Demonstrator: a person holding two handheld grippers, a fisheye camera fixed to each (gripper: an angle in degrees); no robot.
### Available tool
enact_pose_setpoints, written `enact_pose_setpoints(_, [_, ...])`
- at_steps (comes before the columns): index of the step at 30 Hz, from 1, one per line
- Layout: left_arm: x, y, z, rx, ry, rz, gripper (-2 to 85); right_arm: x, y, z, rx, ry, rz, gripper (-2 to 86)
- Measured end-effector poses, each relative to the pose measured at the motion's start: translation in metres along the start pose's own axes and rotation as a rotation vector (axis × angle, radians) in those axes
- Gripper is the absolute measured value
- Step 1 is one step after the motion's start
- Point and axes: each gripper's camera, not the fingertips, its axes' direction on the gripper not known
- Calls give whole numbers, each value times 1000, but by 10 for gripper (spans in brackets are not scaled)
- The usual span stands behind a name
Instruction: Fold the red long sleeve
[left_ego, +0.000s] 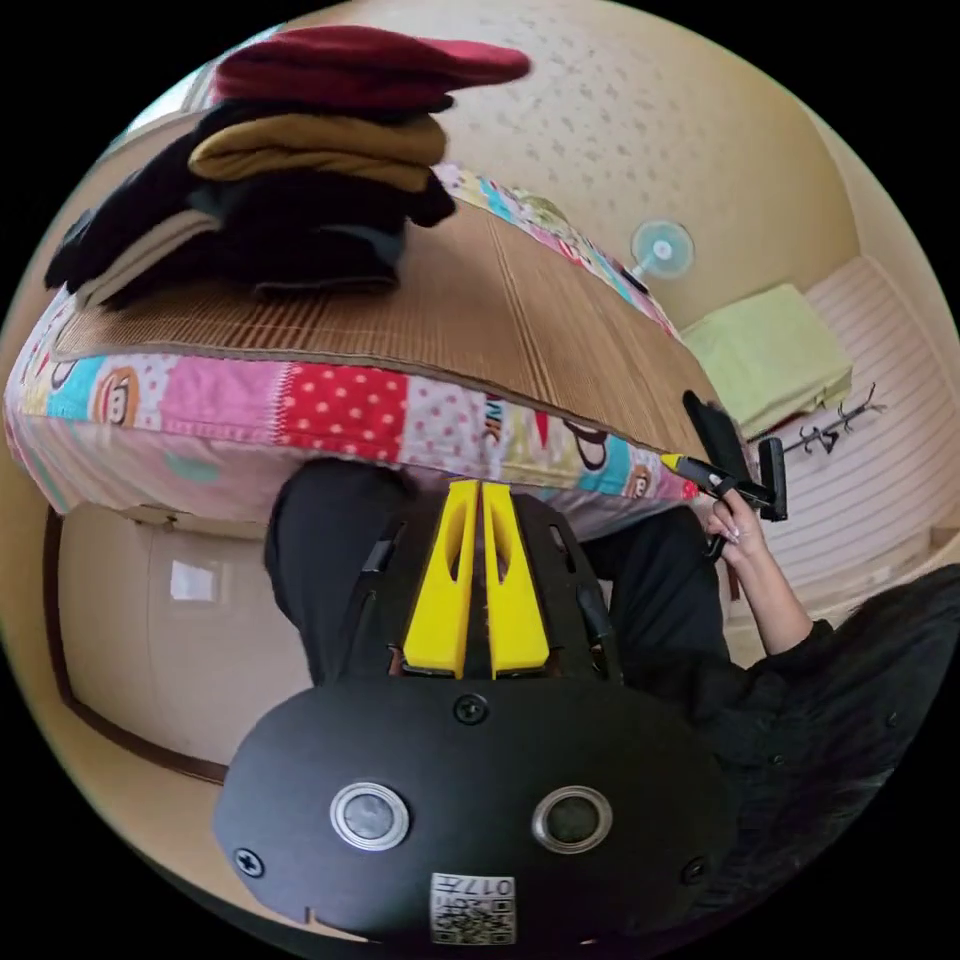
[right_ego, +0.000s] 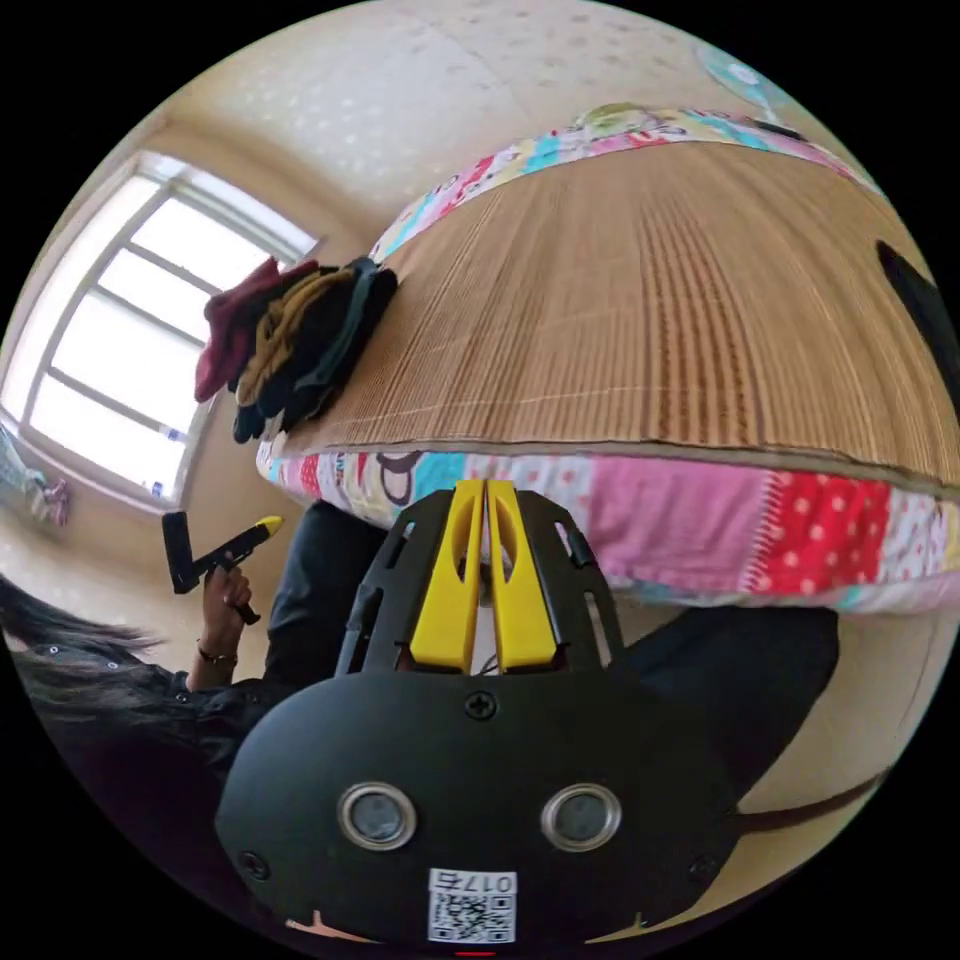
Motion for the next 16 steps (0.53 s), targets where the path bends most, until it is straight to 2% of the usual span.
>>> enact_pose_setpoints(4, [66, -33, 26, -55, 34, 218, -10, 90, 28, -138, 313, 149, 217, 7])
enact_pose_setpoints(7, [101, -56, 45, -85, 44, 301, -10, 125, 51, -210, 507, 244, 321, 10])
enact_pose_setpoints(12, [141, -77, 75, -114, 135, 284, -10, 190, 77, -244, 593, 311, 507, 31])
enact_pose_setpoints(16, [171, -75, 102, -187, 182, 290, -10, 262, 88, -254, 696, 231, 690, 112])
